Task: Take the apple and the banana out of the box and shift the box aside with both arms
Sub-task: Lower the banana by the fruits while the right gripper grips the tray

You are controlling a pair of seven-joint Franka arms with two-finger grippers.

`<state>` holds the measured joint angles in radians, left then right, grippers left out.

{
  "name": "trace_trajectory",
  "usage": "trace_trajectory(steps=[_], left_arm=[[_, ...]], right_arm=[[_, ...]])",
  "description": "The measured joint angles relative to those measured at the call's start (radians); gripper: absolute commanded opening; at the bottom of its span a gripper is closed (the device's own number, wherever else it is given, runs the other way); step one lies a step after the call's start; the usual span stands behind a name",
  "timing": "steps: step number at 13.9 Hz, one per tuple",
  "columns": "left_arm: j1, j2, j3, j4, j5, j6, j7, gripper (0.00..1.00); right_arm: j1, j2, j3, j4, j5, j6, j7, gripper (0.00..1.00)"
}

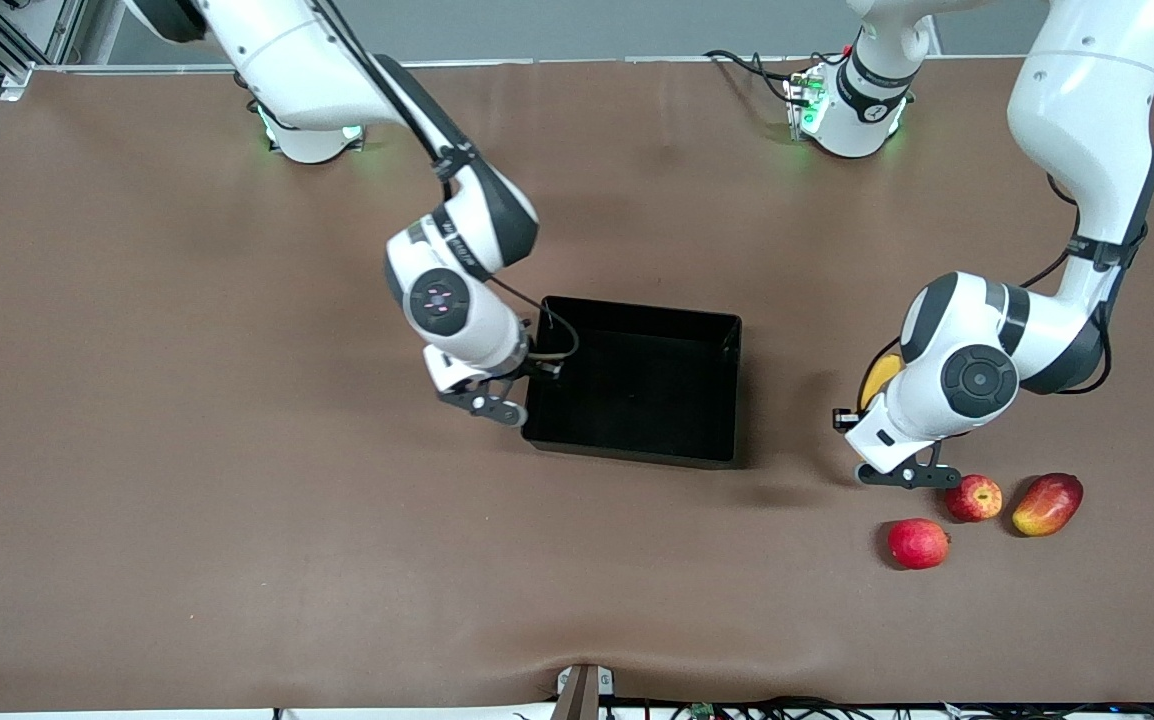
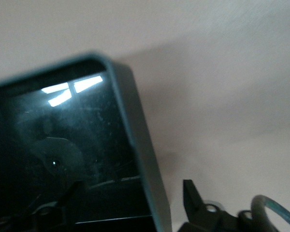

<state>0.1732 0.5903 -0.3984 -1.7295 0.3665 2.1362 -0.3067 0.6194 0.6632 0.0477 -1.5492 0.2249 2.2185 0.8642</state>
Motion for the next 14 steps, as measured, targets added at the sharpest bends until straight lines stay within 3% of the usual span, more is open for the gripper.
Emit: trace_trajectory(steps=[2, 4, 7, 9, 10, 11, 13, 14], left_arm=[[0.013, 0.029, 0.0, -0.011, 0.033, 0.035, 0.007, 0.0], [0.013, 0.051, 0.0, -0.012, 0.046, 0.056, 0.007, 0.0], [0.02, 0.069, 0.005, -0.013, 0.048, 0.069, 0.008, 0.0], [0.03, 0.075, 0.009, -0.013, 0.048, 0.07, 0.009, 0.06], [0.035, 0.076, 0.01, -0.013, 0.05, 0.071, 0.01, 0.12], [0.04, 0.077, 0.012, -0.013, 0.059, 0.071, 0.01, 0.34], [0.046, 0.086, 0.016, -0.013, 0.086, 0.078, 0.01, 0.45], [0.047, 0.094, 0.018, -0.013, 0.092, 0.089, 0.01, 0.56]], right_arm=[[0.025, 0.023, -0.003, 0.005, -0.114, 0.0, 0.017, 0.0], [0.026, 0.031, -0.007, 0.006, -0.187, -0.001, 0.026, 0.0], [0.019, 0.03, -0.02, 0.023, -0.194, -0.005, 0.023, 0.0], [-0.003, 0.027, -0.023, 0.035, -0.194, -0.011, 0.022, 0.0], [-0.021, 0.021, -0.024, 0.043, -0.195, -0.031, 0.019, 0.0], [-0.042, 0.011, -0.025, 0.051, -0.196, -0.058, 0.015, 0.0], [-0.094, -0.025, -0.026, 0.06, -0.197, -0.136, -0.034, 0.0], [-0.126, -0.049, -0.027, 0.063, -0.191, -0.185, -0.08, 0.0]])
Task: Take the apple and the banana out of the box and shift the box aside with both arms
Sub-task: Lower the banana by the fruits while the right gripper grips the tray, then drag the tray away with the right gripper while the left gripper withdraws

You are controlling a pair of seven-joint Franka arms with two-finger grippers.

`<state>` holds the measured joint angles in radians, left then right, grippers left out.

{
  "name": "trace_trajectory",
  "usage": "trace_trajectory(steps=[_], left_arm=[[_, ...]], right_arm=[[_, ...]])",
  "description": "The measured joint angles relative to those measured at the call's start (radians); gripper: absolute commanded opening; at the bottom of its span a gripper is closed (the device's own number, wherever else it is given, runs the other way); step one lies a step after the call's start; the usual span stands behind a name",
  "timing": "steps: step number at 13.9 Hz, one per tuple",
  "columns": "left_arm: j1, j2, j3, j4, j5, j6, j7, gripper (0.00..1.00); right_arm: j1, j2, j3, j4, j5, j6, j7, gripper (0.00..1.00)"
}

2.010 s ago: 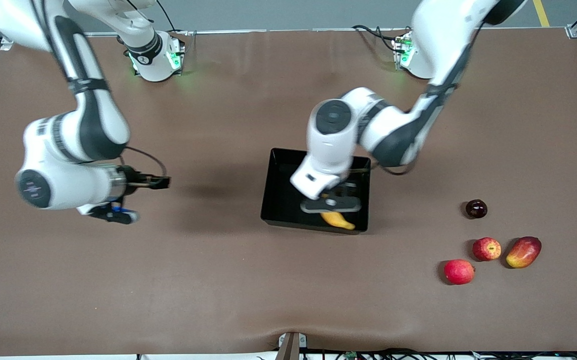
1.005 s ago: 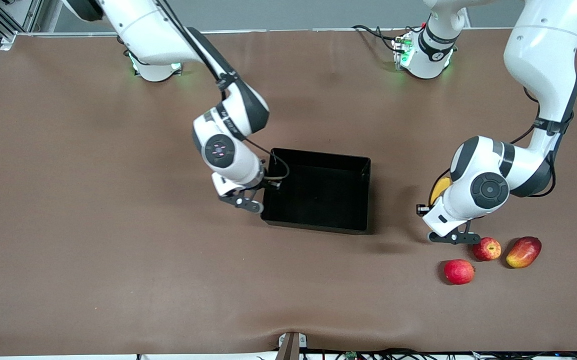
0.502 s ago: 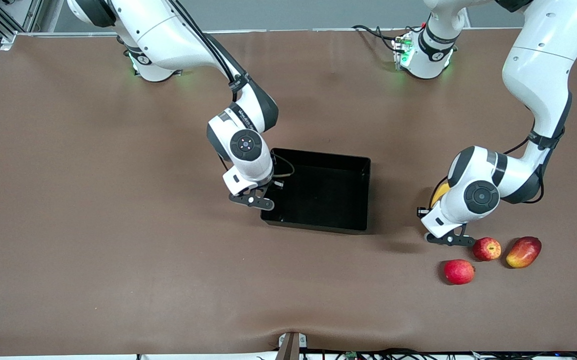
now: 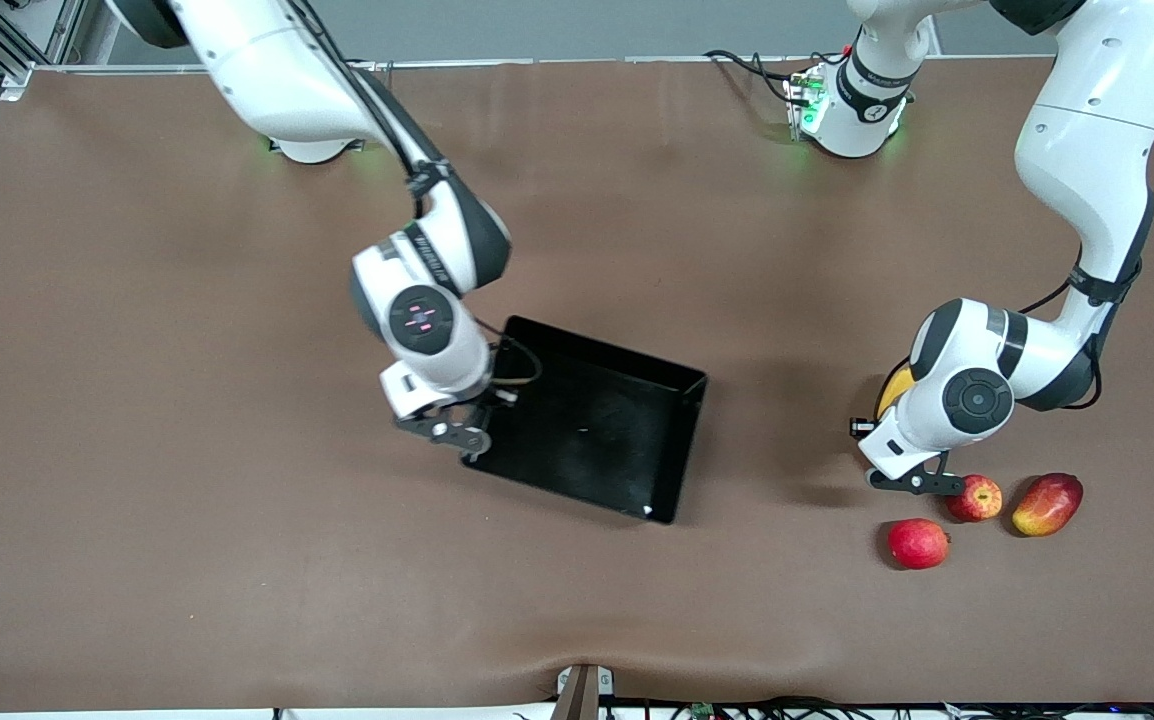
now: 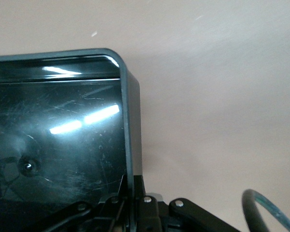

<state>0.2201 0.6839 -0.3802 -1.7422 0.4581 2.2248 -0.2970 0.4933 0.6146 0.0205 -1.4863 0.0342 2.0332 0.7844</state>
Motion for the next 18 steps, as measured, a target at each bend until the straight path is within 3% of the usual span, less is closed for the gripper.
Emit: trace_trajectory(steps=[1, 3, 6, 11, 14, 18], left_arm=[[0.0, 0.008, 0.003, 0.0, 0.007, 0.01, 0.0, 0.77], [0.002, 0.013, 0.008, 0.002, 0.018, 0.016, 0.0, 1.0], [0.009, -0.01, 0.003, 0.019, 0.021, 0.014, 0.0, 1.0], [0.011, -0.167, -0.066, 0.076, 0.02, -0.147, 0.0, 1.0], [0.011, -0.253, -0.096, 0.155, 0.02, -0.27, 0.0, 1.0], [0.035, -0.338, -0.096, 0.285, -0.078, -0.45, 0.029, 1.0]], right_arm=[[-0.037, -0.028, -0.001, 0.001, 0.015, -0.049, -0.06, 0.0], [-0.12, -0.09, -0.003, 0.001, 0.038, -0.144, -0.178, 0.0], [-0.246, -0.171, -0.006, -0.01, 0.042, -0.28, -0.337, 0.0], [-0.545, -0.235, -0.013, -0.143, 0.042, -0.295, -0.773, 0.0], [-0.701, -0.235, -0.014, -0.222, 0.042, -0.227, -1.008, 0.0], [-0.847, -0.216, -0.014, -0.354, 0.043, 0.003, -1.242, 0.0]])
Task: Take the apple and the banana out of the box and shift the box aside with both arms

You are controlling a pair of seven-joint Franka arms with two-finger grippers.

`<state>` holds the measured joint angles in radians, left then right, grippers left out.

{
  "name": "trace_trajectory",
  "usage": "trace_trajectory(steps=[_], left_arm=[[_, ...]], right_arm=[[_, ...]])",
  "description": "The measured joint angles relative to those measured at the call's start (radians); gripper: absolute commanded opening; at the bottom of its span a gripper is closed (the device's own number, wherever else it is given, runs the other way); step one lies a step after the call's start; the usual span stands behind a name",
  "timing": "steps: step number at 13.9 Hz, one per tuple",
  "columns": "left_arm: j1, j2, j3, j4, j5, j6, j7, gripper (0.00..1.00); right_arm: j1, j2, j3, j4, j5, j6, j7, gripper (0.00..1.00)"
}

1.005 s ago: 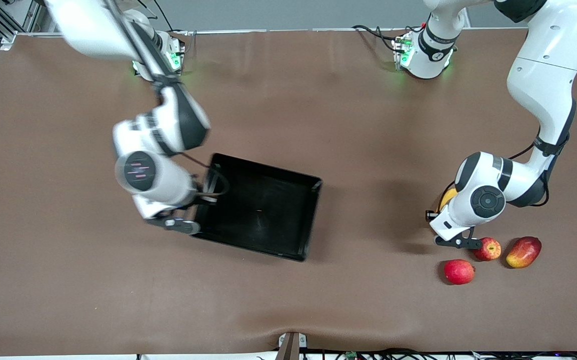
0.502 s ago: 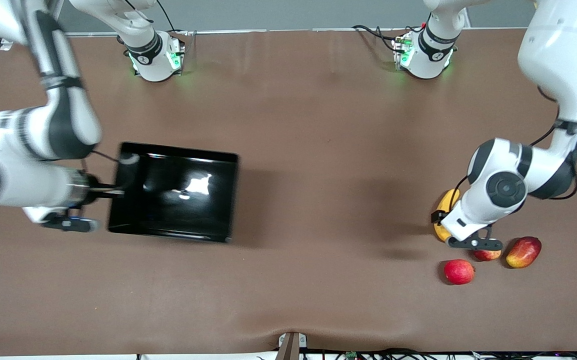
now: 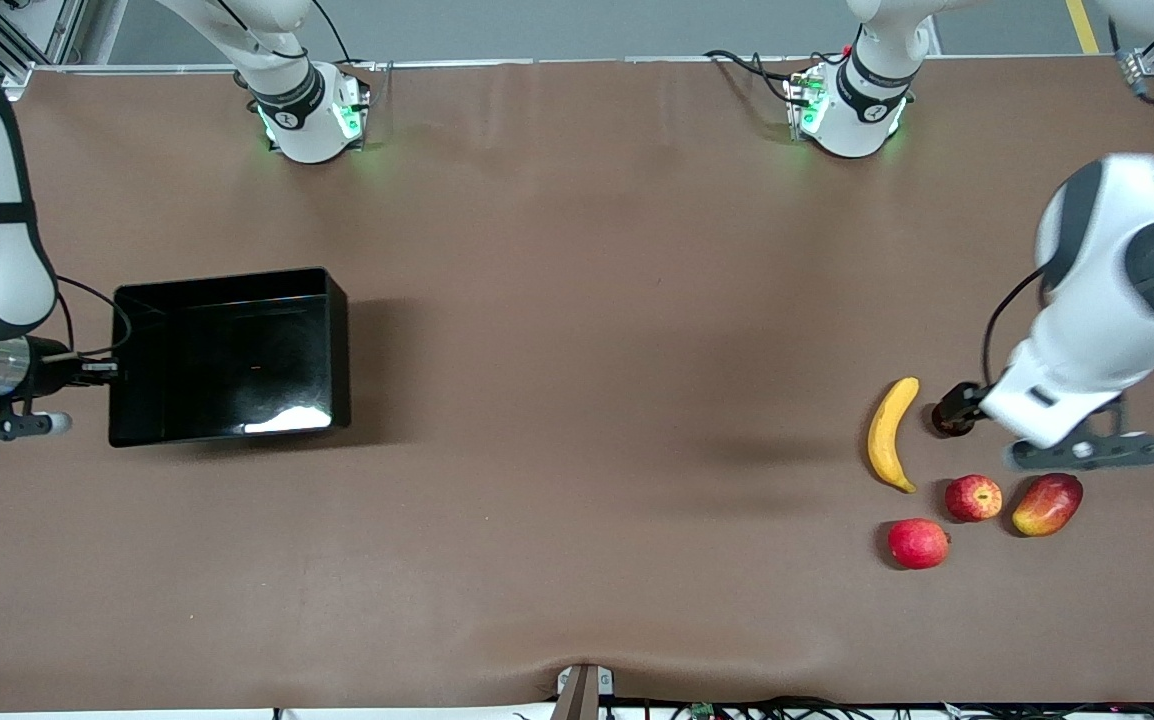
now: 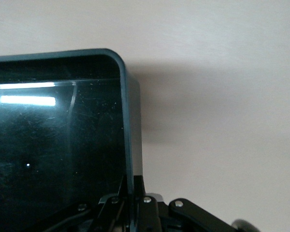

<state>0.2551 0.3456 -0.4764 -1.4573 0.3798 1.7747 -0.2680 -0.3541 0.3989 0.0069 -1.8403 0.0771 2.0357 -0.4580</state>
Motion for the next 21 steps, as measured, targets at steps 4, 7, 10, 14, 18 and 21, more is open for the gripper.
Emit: trace_trajectory(steps=[4, 7, 10, 14, 18, 21], left_arm=[[-0.002, -0.117, -0.008, 0.058, -0.063, -0.103, 0.066, 1.0], [-0.004, -0.215, -0.018, 0.058, -0.119, -0.189, 0.071, 1.0], [-0.007, -0.275, -0.002, 0.043, -0.174, -0.238, 0.074, 1.0], [-0.202, -0.358, 0.263, -0.032, -0.279, -0.243, 0.093, 1.0], [-0.251, -0.394, 0.32, -0.07, -0.292, -0.243, 0.102, 1.0], [-0.258, -0.395, 0.319, -0.078, -0.297, -0.243, 0.102, 1.0]], right_arm=[[-0.144, 0.08, 0.0, -0.04, 0.003, 0.123, -0.113, 0.0], [-0.171, 0.087, 0.004, -0.043, 0.059, 0.12, -0.118, 0.74], [-0.174, 0.099, 0.012, -0.047, 0.067, 0.119, -0.121, 1.0], [-0.173, 0.099, 0.035, 0.049, 0.087, -0.057, -0.338, 1.0], [-0.115, 0.086, 0.079, 0.288, 0.103, -0.177, -0.548, 1.0], [-0.04, 0.078, 0.082, 0.43, 0.102, -0.245, -0.558, 1.0]])
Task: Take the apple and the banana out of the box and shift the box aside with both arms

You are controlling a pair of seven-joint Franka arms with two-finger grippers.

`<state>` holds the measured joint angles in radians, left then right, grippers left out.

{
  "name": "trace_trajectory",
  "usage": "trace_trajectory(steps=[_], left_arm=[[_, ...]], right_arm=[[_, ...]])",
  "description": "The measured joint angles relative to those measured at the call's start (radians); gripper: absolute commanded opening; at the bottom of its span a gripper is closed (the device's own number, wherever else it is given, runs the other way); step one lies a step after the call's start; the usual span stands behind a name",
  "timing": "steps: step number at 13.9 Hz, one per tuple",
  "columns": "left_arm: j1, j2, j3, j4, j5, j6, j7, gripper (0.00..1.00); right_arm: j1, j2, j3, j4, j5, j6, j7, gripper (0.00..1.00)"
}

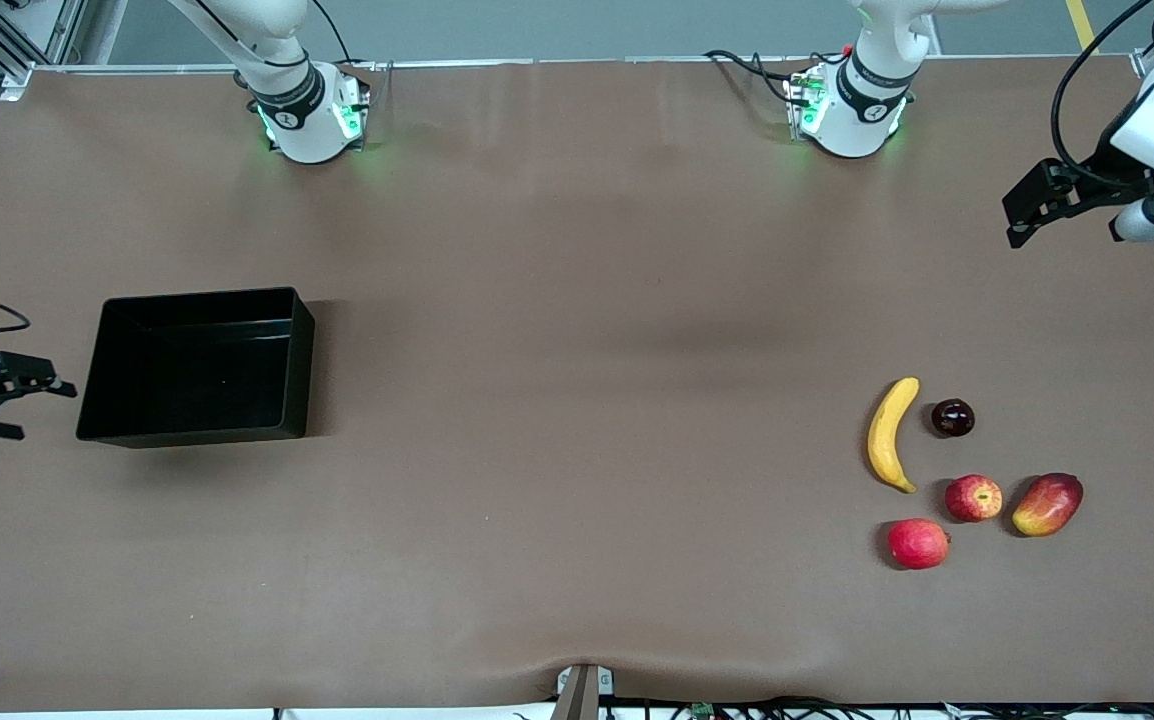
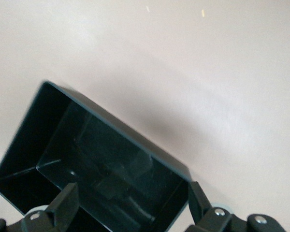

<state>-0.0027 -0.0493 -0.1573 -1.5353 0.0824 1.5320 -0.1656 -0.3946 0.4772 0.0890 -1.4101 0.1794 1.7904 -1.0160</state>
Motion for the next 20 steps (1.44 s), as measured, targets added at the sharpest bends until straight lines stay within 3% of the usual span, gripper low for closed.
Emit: trace_trajectory(steps=[4, 9, 15, 18, 20], left_arm=[[0.0, 0.0, -0.001, -0.006, -0.05, 0.0, 0.002, 1.0], [-0.001, 0.0, -0.003, -0.008, -0.051, -0.001, 0.002, 1.0], [0.003, 0.003, 0.0, -0.007, -0.051, 0.0, 0.002, 1.0], [0.003, 0.011, 0.001, 0.008, -0.051, 0.001, 0.002, 1.0], [0.004, 0.015, 0.002, 0.015, -0.051, 0.001, 0.002, 1.0]], right_arm=[[0.08, -0.012, 0.001, 0.111, 0.0, -0.079, 0.142, 1.0], [0.194, -0.139, 0.004, 0.135, -0.01, -0.226, 0.564, 1.0], [0.304, -0.337, 0.005, 0.133, -0.039, -0.436, 0.965, 1.0], [0.306, -0.432, 0.004, 0.108, -0.058, -0.525, 1.013, 1.0], [0.306, -0.517, 0.003, 0.018, -0.09, -0.532, 1.013, 1.0]])
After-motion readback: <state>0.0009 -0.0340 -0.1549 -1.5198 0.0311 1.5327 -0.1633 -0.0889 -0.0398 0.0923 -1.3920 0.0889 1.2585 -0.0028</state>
